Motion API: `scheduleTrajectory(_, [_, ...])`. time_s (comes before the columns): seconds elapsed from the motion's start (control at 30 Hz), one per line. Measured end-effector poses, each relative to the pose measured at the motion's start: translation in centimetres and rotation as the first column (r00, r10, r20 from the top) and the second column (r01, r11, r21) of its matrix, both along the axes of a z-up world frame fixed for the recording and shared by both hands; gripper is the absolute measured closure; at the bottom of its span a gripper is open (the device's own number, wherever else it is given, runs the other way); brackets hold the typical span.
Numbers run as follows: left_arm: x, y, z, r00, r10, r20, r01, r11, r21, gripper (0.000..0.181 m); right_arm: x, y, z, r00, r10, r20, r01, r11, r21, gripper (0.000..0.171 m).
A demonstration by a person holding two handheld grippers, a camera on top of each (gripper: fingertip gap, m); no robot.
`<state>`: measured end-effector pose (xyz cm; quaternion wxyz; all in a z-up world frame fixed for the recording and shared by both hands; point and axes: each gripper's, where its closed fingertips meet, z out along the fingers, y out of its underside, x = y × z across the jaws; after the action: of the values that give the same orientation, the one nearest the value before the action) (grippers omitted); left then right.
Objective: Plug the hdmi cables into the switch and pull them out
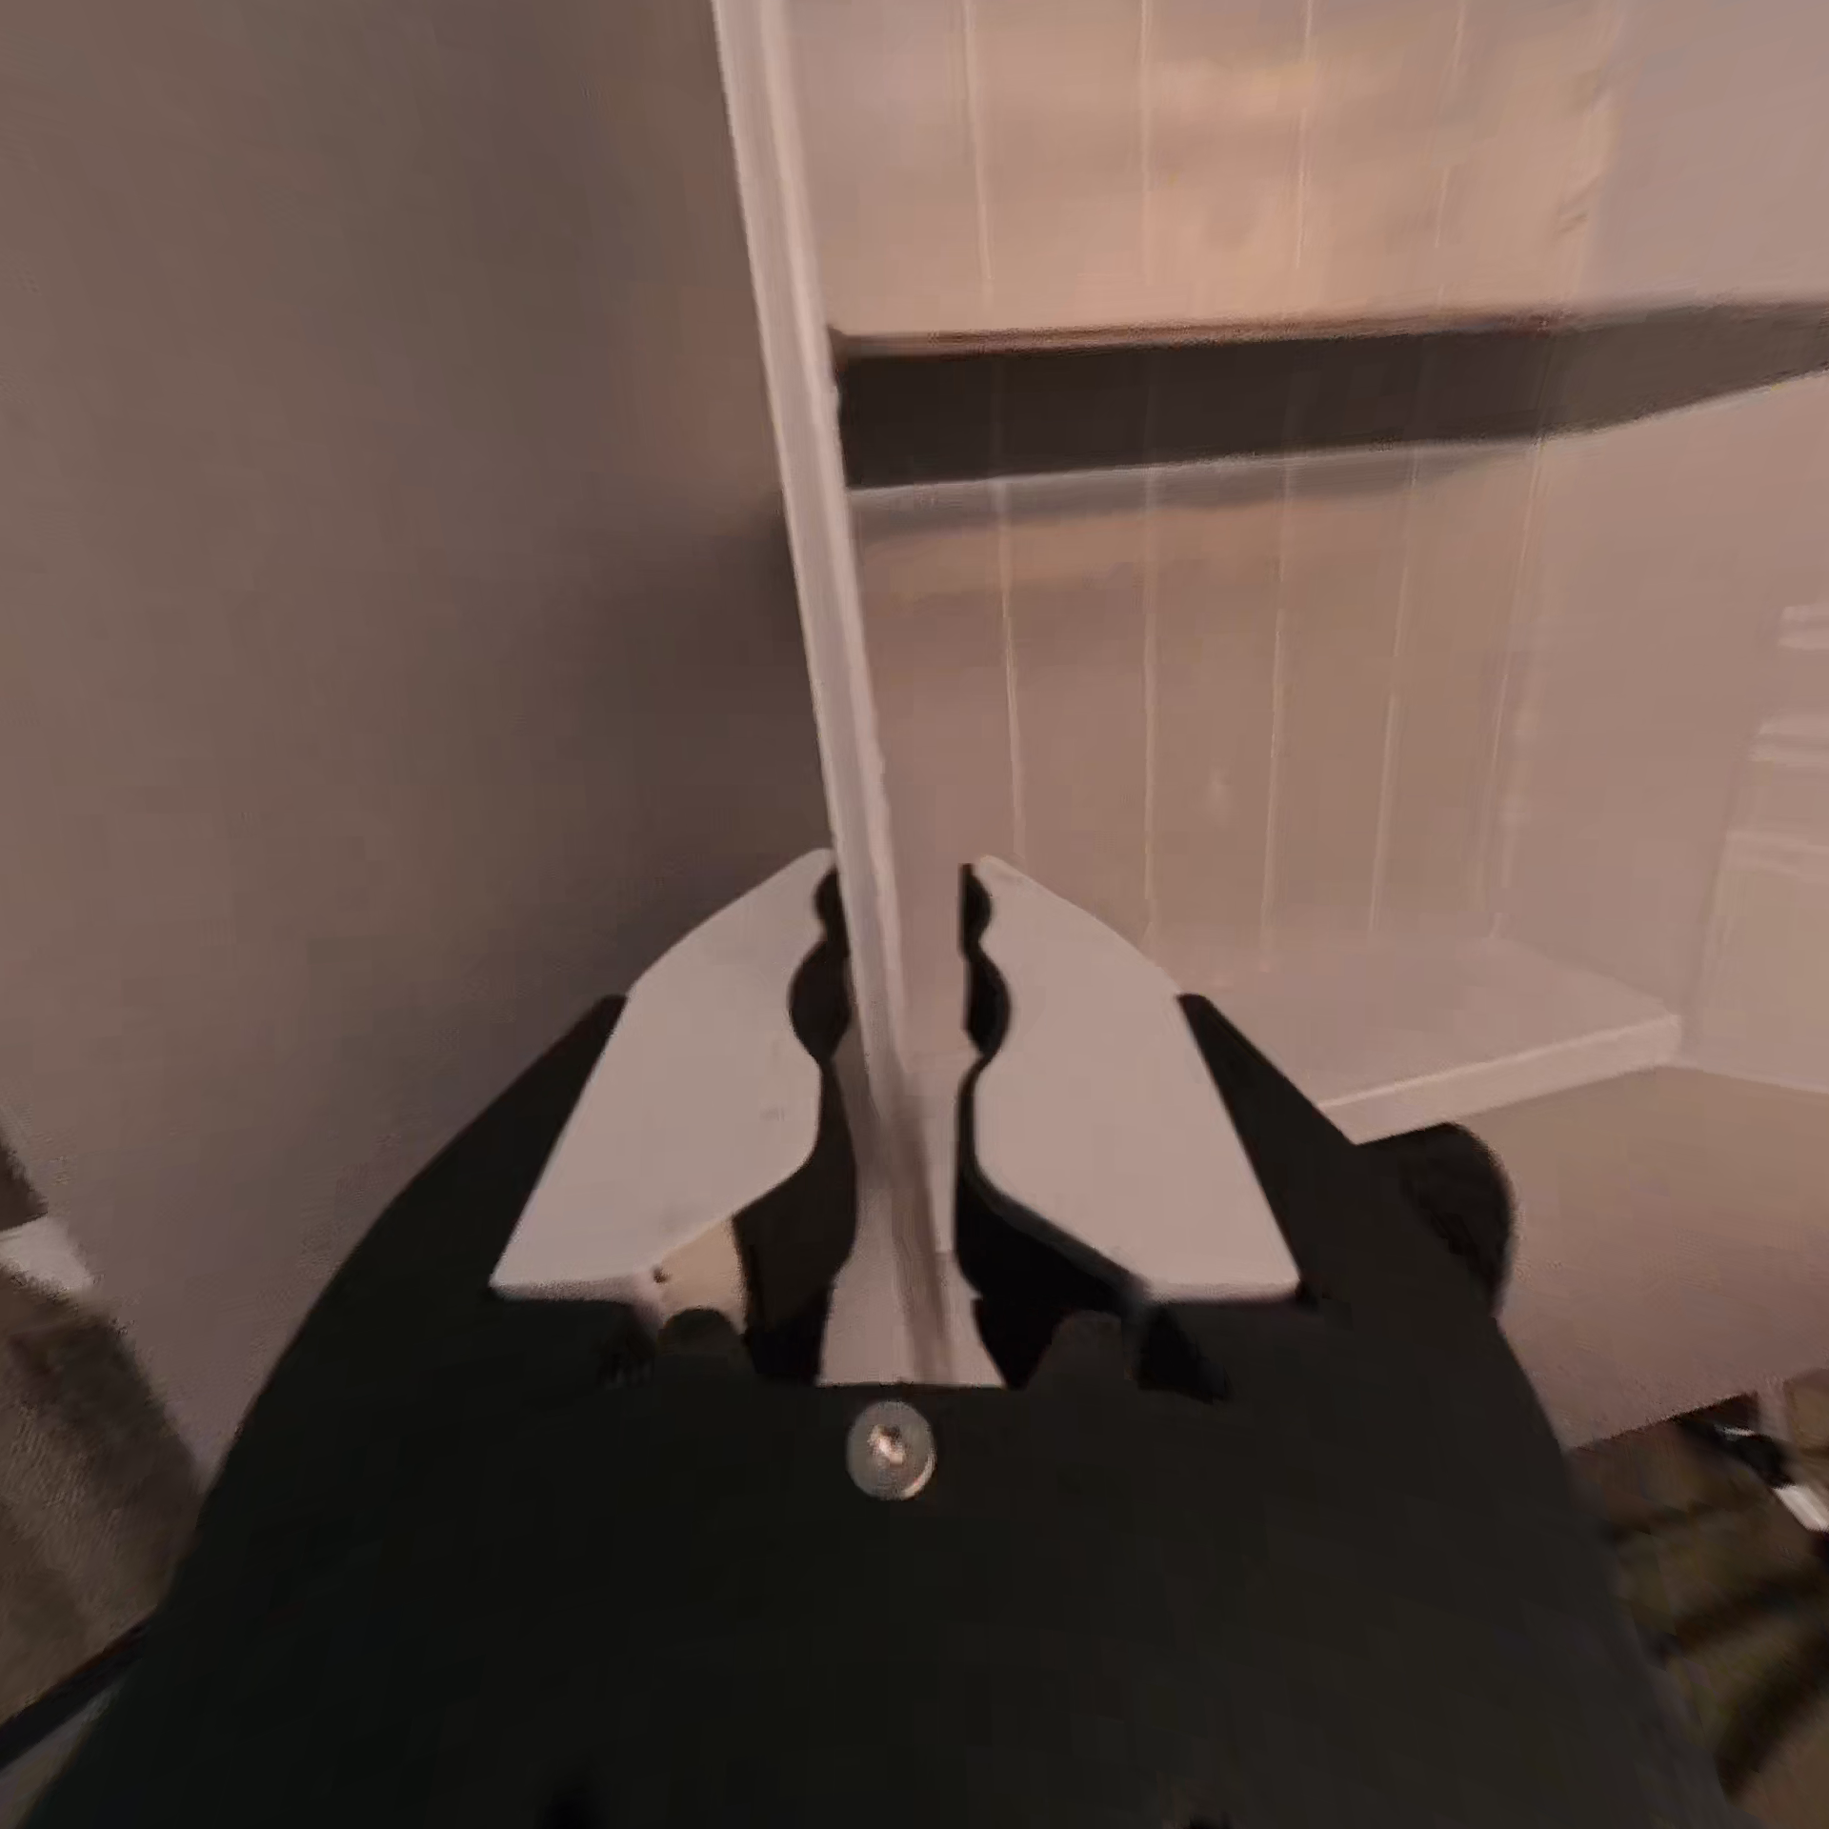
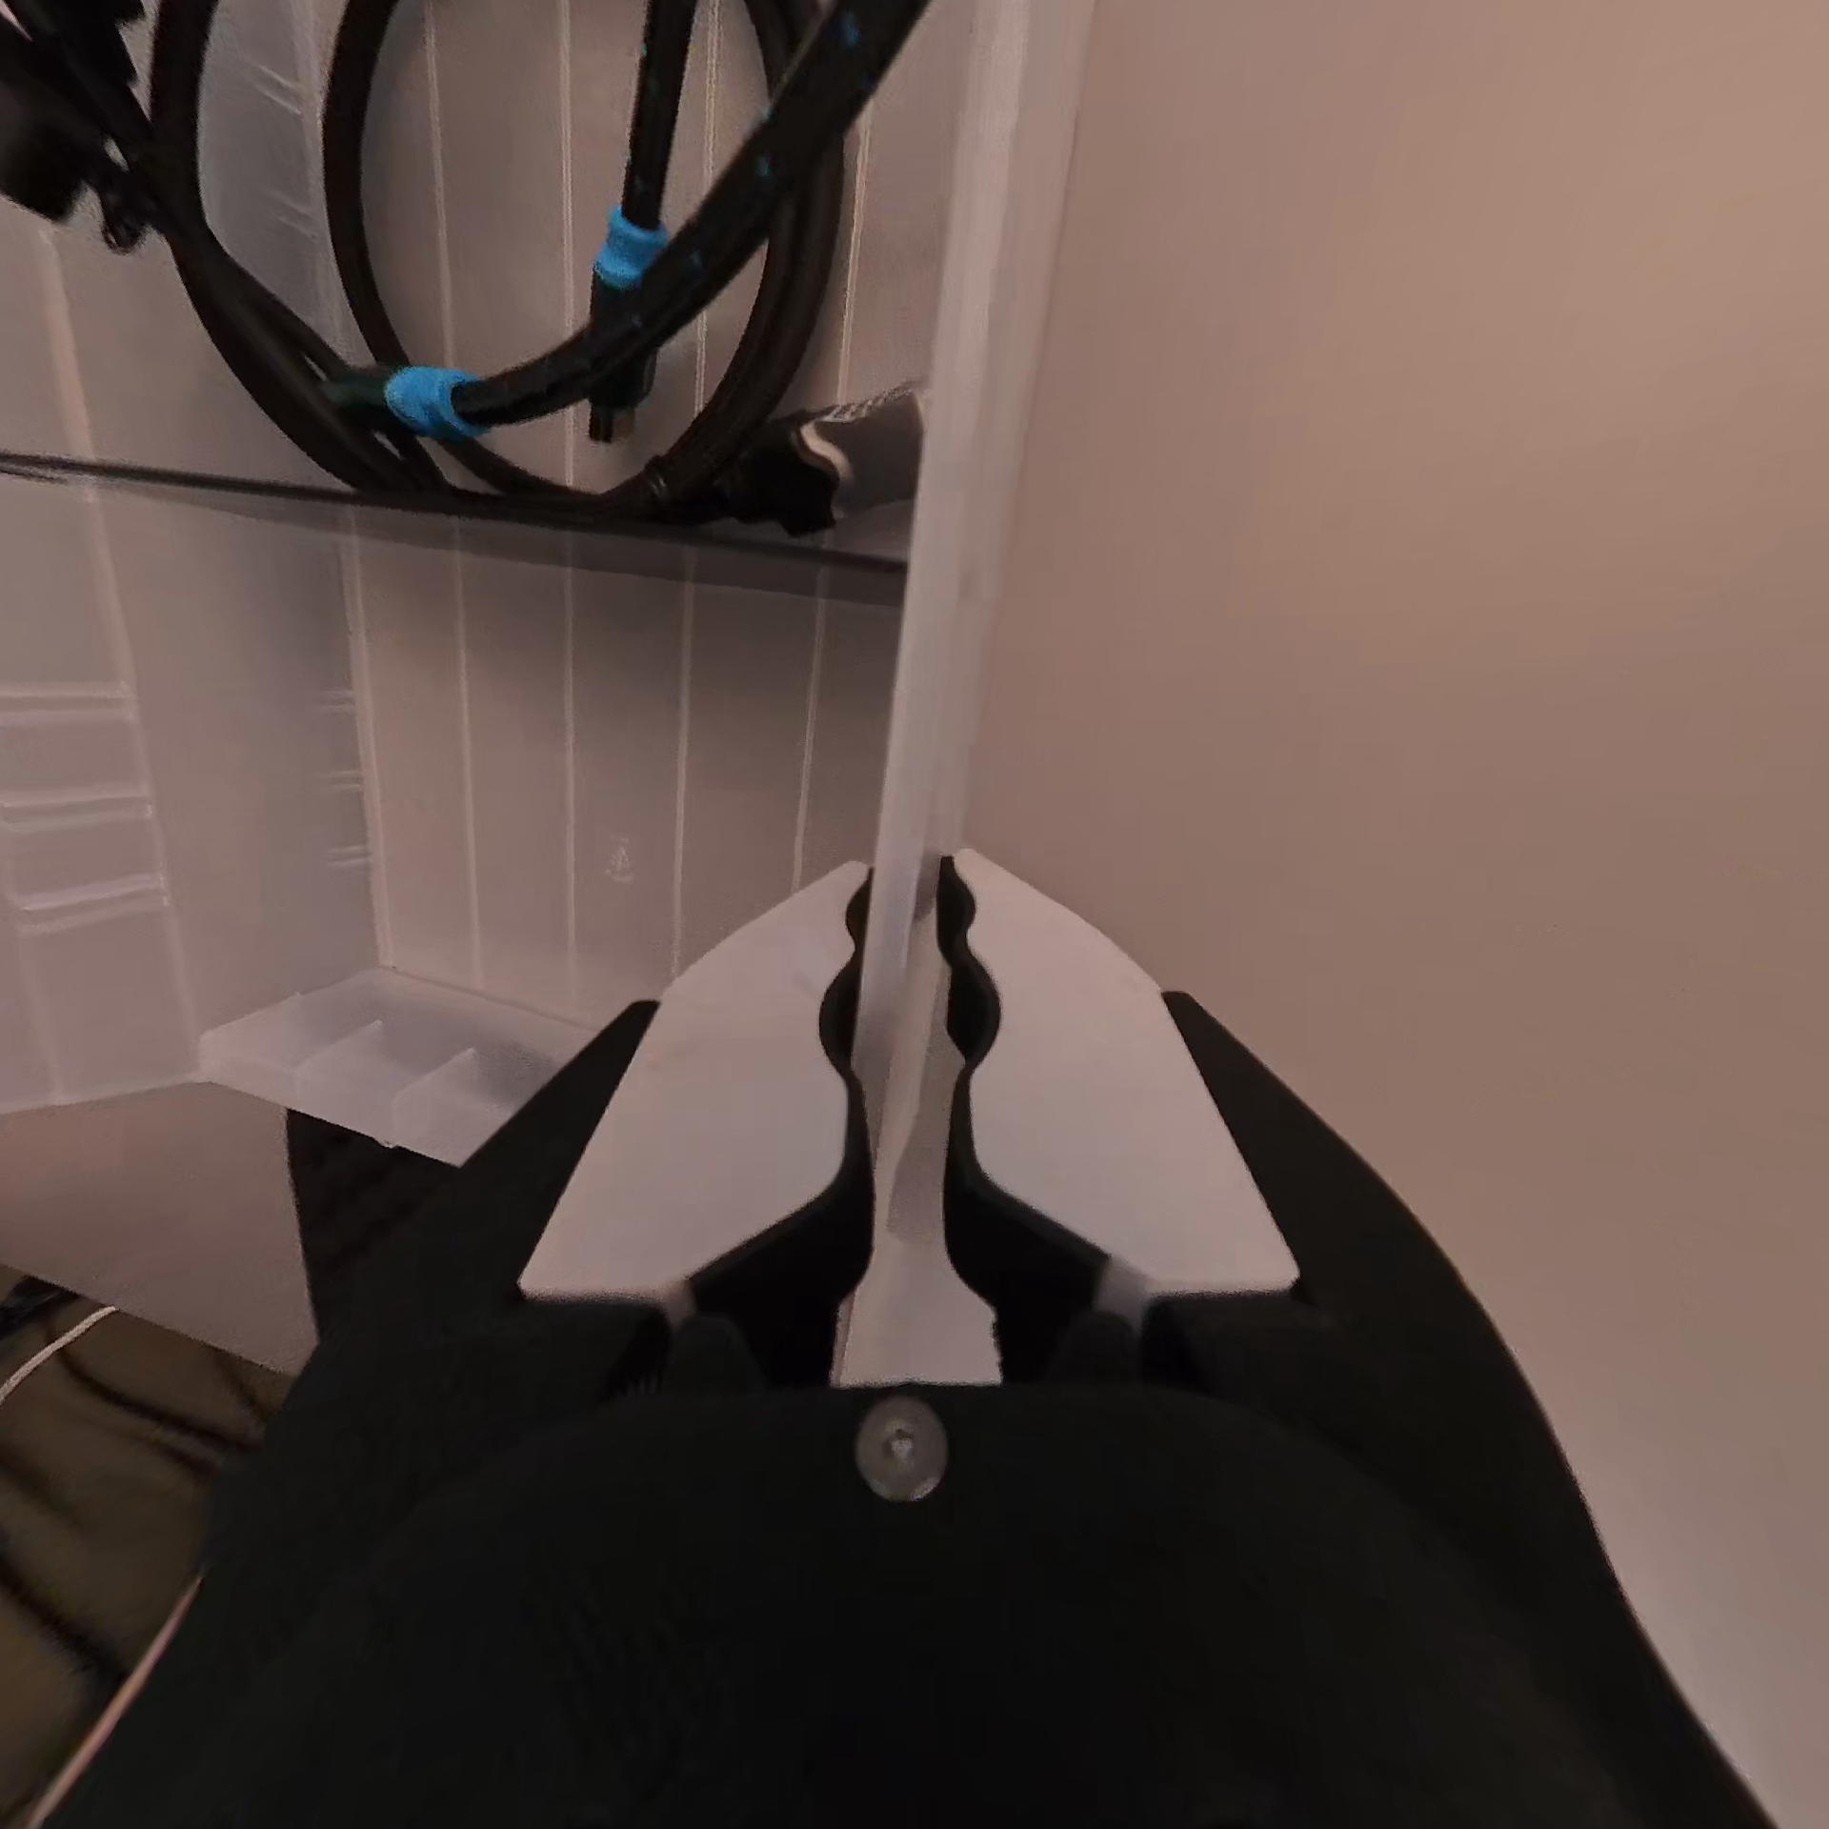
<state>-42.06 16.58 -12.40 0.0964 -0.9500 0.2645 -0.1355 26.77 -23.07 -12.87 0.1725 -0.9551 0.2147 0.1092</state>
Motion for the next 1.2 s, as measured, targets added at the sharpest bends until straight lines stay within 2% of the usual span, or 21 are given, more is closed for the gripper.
scheduleTrajectory(0.07, [-0.4, -0.4, -0.4, 0.987, -0.103, -0.122, 0.106, 0.994, 0.02, 0.172, -0.5, -0.1, -0.1, 0.999, 0.048, 0.02, -0.047, 0.998, -0.034, 0.161])
scheduleTrajectory(0.13, [0.3, -1.3, -0.4, 0.958, -0.204, -0.203, 0.211, 0.977, 0.014, 0.167, -1.1, 0.1, -0.1, 0.995, 0.089, 0.034, -0.086, 0.994, -0.068, 0.161])
scheduleTrajectory(0.2, [2.1, -2.4, -0.4, 0.958, -0.227, -0.172, 0.222, 0.974, -0.047, 0.168, -1.5, 0.3, -0.1, 0.995, 0.093, 0.043, -0.087, 0.989, -0.119, 0.163])
scheduleTrajectory(0.33, [5.4, -3.3, -0.5, 0.929, -0.298, -0.22, 0.287, 0.955, -0.081, 0.168, -3.1, 1.3, 0.0, 0.991, 0.131, 0.031, -0.123, 0.976, -0.181, 0.163])
scheduleTrajectory(0.6, [11.5, -7.7, -0.5, 0.845, -0.418, -0.333, 0.381, 0.908, -0.174, 0.153, -6.9, 3.6, 0.1, 0.968, 0.252, -0.002, -0.245, 0.94, -0.236, 0.161])
scheduleTrajectory(0.87, [13.7, -12.2, -0.2, 0.789, -0.505, -0.35, 0.432, 0.861, -0.268, 0.143, -10.0, 4.9, 0.4, 0.948, 0.314, -0.055, -0.318, 0.913, -0.255, 0.156])
scheduleTrajectory(0.93, [14.2, -12.4, 0.4, 0.807, -0.492, -0.328, 0.431, 0.869, -0.242, 0.152, -9.9, 5.1, 0.9, 0.954, 0.296, -0.051, -0.3, 0.923, -0.241, 0.155])
scheduleTrajectory(1.03, [14.8, -12.0, 2.4, 0.831, -0.461, -0.31, 0.443, 0.887, -0.13, 0.15, -8.9, 5.5, 2.7, 0.978, 0.21, 0.003, -0.206, 0.963, -0.174, 0.151])
scheduleTrajectory(1.13, [14.9, -11.9, 4.8, 0.84, -0.454, -0.298, 0.471, 0.882, -0.017, 0.147, -7.9, 5.3, 6.1, 0.983, 0.12, 0.142, -0.106, 0.989, -0.103, 0.147])
scheduleTrajectory(1.2, [14.9, -11.7, 6.5, 0.849, -0.435, -0.299, 0.476, 0.876, 0.077, 0.147, -8.2, 5.9, 9.5, 0.959, 0.095, 0.268, -0.097, 0.995, -0.005, 0.145])
